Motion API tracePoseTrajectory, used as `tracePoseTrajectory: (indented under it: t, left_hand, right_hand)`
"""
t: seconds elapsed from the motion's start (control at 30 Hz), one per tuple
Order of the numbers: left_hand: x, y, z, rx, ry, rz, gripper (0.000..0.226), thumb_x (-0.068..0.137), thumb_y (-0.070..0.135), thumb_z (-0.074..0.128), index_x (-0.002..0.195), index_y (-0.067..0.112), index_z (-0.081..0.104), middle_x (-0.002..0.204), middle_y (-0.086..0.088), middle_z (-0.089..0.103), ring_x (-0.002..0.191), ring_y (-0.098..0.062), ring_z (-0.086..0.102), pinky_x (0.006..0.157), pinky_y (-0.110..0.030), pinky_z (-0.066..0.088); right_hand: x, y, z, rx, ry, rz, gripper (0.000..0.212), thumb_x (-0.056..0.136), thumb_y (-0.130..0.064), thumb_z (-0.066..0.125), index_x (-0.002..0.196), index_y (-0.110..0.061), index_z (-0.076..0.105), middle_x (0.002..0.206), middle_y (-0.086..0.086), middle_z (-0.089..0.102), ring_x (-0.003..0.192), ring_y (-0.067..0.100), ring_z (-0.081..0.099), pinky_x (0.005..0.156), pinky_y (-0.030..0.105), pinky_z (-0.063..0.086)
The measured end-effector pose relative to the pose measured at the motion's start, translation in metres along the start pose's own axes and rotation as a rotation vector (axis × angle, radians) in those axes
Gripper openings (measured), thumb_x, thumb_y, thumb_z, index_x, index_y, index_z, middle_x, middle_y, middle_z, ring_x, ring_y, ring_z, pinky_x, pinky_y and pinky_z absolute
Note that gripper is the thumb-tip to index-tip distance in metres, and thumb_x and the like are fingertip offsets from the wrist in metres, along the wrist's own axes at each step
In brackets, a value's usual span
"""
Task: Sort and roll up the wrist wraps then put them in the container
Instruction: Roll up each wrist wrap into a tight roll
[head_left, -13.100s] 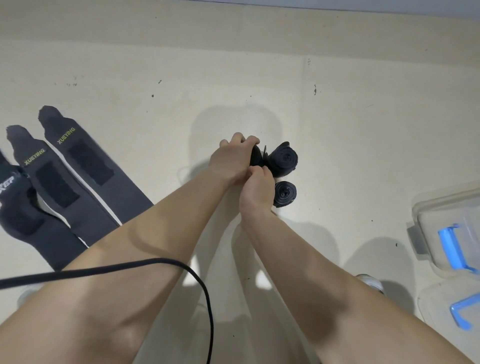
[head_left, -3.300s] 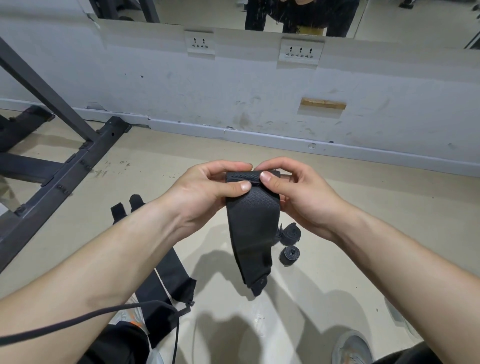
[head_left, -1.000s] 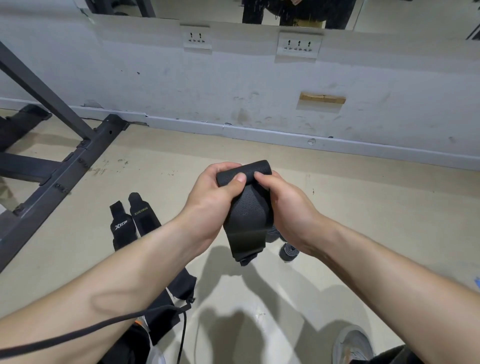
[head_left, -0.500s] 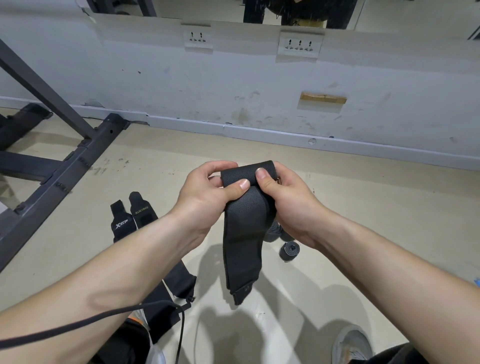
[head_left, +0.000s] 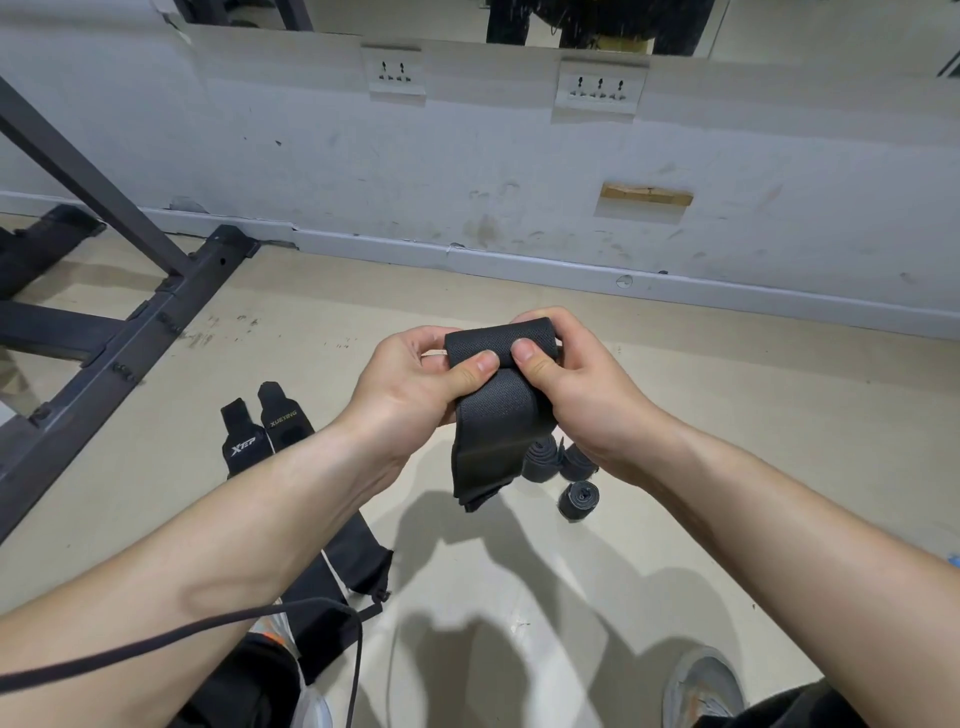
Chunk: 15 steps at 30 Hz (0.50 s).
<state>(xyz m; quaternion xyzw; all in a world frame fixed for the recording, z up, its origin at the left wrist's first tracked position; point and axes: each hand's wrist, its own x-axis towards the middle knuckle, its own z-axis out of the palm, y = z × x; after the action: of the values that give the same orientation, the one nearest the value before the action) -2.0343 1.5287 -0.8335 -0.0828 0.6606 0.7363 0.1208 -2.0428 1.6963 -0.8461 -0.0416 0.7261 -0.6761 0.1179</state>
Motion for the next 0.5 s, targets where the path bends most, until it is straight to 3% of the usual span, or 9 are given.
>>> tracePoseTrajectory:
  t: [0.13, 0.23, 0.33, 0.4, 0.5]
  left_hand:
    - [-0.0019, -0.0002, 0.0038, 0.004, -0.062, -0.056, 0.032, 0.099, 0.015, 0.064, 0.127, 0.002, 0.06, 0.113, -0.019, 0.075, 0.1, -0.03, 0.075, 0.085, -0.037, 0.061]
    - [-0.0029, -0.0022, 0.0058, -0.006, -0.045, -0.076, 0.033, 0.099, 0.013, 0.063, 0.13, 0.003, 0.055, 0.118, -0.021, 0.072, 0.106, -0.035, 0.073, 0.089, -0.041, 0.059]
    - [-0.0033, -0.0015, 0.005, -0.062, -0.027, -0.101, 0.033, 0.098, 0.006, 0.064, 0.129, 0.005, 0.055, 0.101, -0.015, 0.074, 0.088, -0.028, 0.074, 0.083, -0.039, 0.059]
    - [-0.0026, 0.0016, 0.0045, -0.099, -0.024, -0.12, 0.033, 0.096, 0.005, 0.066, 0.128, 0.005, 0.057, 0.095, -0.011, 0.072, 0.083, -0.024, 0.072, 0.075, -0.034, 0.059]
    - [-0.0018, 0.0059, 0.0046, -0.132, -0.025, -0.149, 0.026, 0.097, 0.023, 0.067, 0.117, 0.007, 0.064, 0.095, -0.007, 0.072, 0.083, -0.02, 0.072, 0.07, -0.029, 0.059]
  right_hand:
    - [0.0004, 0.0032, -0.0025, 0.012, -0.002, -0.026, 0.012, 0.106, -0.017, 0.054, 0.116, -0.023, 0.056, 0.095, 0.008, 0.066, 0.082, 0.021, 0.063, 0.075, 0.042, 0.052]
    - [0.0011, 0.0036, -0.0015, -0.042, -0.01, -0.06, 0.015, 0.103, -0.018, 0.054, 0.112, -0.03, 0.058, 0.092, 0.005, 0.064, 0.081, 0.02, 0.06, 0.074, 0.041, 0.051]
    - [0.0012, 0.0028, -0.0012, -0.075, -0.027, -0.086, 0.019, 0.096, -0.022, 0.055, 0.109, -0.034, 0.058, 0.094, 0.003, 0.064, 0.085, 0.019, 0.059, 0.079, 0.043, 0.052]
    - [0.0007, 0.0023, -0.0016, -0.067, -0.037, -0.088, 0.021, 0.101, -0.013, 0.055, 0.111, -0.031, 0.059, 0.095, 0.005, 0.064, 0.085, 0.02, 0.059, 0.079, 0.045, 0.052]
    - [-0.0006, 0.0012, -0.0013, -0.073, -0.042, -0.077, 0.026, 0.103, -0.003, 0.054, 0.111, -0.028, 0.058, 0.097, 0.008, 0.066, 0.085, 0.02, 0.062, 0.082, 0.052, 0.056]
